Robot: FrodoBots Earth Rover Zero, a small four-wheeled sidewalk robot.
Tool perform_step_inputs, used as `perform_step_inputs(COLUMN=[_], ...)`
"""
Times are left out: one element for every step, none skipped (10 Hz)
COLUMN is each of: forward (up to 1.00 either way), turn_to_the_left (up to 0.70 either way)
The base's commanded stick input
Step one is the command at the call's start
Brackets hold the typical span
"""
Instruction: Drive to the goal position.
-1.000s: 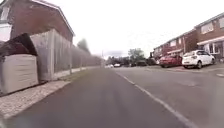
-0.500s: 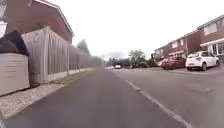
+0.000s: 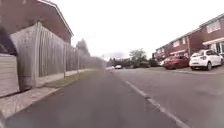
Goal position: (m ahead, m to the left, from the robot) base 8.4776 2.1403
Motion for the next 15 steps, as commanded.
perform_step_inputs(forward=[1.0, 1.0, 1.0, 1.0, 1.0, 1.0, 1.0, 1.0, 1.0, 1.0, 1.0, 1.0, 1.0, 1.0, 1.0], turn_to_the_left=[0.0, 0.0, 0.0, 0.0, 0.0, 0.15, 0.18, 0.22, 0.26, 0.33, 0.34, 0.35, 0.35, 0.09, 0.02])
